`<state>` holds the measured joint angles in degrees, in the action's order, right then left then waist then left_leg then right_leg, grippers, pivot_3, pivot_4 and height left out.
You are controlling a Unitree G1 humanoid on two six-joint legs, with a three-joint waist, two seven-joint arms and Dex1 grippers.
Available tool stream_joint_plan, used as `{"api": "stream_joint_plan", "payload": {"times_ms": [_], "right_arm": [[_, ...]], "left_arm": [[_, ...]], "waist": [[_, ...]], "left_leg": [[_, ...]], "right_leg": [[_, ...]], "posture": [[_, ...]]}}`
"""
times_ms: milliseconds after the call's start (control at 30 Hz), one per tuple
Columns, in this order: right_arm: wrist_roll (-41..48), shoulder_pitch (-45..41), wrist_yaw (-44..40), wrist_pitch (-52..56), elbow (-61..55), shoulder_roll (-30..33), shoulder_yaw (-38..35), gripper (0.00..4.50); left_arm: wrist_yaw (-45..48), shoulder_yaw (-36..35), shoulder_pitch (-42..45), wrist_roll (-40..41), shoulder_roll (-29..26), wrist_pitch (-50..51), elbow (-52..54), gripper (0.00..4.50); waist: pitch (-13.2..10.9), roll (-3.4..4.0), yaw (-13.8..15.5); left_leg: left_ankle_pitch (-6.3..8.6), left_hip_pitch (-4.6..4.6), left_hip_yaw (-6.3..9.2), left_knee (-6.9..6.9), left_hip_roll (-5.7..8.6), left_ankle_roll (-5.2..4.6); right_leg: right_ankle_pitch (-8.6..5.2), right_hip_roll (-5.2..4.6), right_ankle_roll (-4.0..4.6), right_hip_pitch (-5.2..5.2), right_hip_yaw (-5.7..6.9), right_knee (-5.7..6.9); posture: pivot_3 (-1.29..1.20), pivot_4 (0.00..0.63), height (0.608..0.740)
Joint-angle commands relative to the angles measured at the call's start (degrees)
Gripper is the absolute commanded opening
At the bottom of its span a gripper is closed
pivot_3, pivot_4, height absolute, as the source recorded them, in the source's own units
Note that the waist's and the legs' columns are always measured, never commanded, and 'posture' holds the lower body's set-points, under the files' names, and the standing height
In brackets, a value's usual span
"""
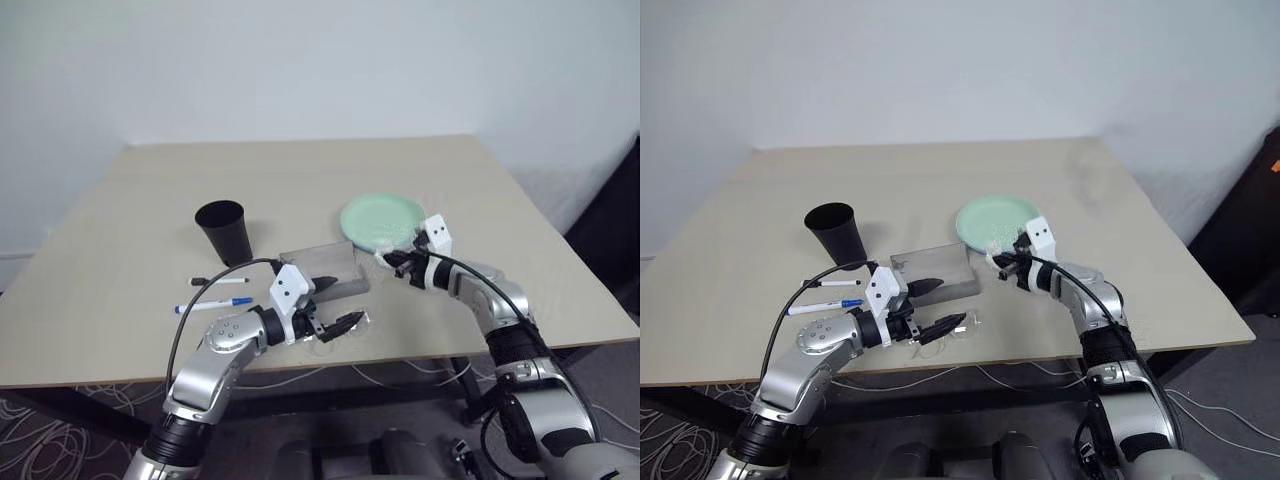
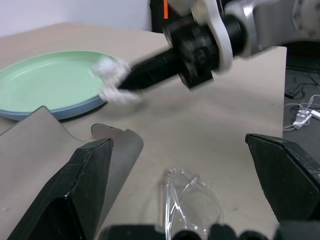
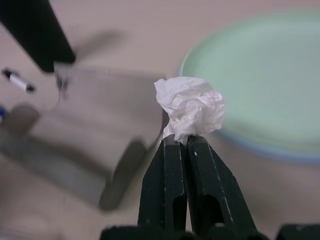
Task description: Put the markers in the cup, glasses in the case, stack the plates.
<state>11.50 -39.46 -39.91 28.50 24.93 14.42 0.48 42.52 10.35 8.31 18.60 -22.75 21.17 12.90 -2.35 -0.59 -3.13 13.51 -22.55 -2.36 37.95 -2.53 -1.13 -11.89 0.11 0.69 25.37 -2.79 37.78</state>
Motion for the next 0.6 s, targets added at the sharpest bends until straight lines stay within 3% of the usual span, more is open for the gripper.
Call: {"api": "stream_joint_plan", "payload": {"times_ms": [33, 300, 400, 600], "right_arm": [[-1.99, -8.53, 3.69, -5.94, 7.63, 0.20, -1.14, 0.03], [-7.49, -19.98, 7.96, -18.67, 33.65, -1.83, 0.02, 0.03], [-7.85, -21.78, 7.84, -20.93, 38.29, -1.96, -0.59, 0.66], [-7.71, -23.13, 7.11, -23.09, 41.57, -1.87, -1.61, 2.79]], "left_arm": [[0.39, -0.08, 1.41, -0.26, -0.20, -0.74, 1.59, 4.50], [0.19, -0.05, 1.89, -0.47, -0.02, -0.95, 1.24, 4.50], [-0.19, -0.49, 1.28, -0.43, -0.31, -0.89, 1.85, 4.50], [-0.59, -0.85, 0.38, -0.30, -0.62, -0.72, 2.72, 4.50]], "waist": [[0.00, 0.00, 0.00], [0.01, -0.01, 0.01], [0.00, -0.01, 0.00], [0.01, -0.01, -0.01]], "left_leg": [[0.00, 0.01, 0.03, -0.01, 0.00, 0.00], [0.01, -0.06, -0.02, -0.12, 0.01, 0.00], [0.01, -0.08, -0.03, -0.13, 0.01, 0.00], [0.00, -0.02, -0.01, -0.11, -0.01, 0.00]], "right_leg": [[0.00, 0.01, 0.00, -0.02, 0.03, 0.00], [-0.01, 0.00, -0.02, 0.01, -0.02, -0.13], [-0.01, -0.02, -0.03, 0.03, -0.03, -0.14], [-0.01, 0.01, -0.02, 0.02, -0.03, -0.07]], "posture": [[0.00, 0.000, 0.740], [0.00, 0.000, 0.740], [0.00, 0.000, 0.740], [0.00, 0.000, 0.740]]}}
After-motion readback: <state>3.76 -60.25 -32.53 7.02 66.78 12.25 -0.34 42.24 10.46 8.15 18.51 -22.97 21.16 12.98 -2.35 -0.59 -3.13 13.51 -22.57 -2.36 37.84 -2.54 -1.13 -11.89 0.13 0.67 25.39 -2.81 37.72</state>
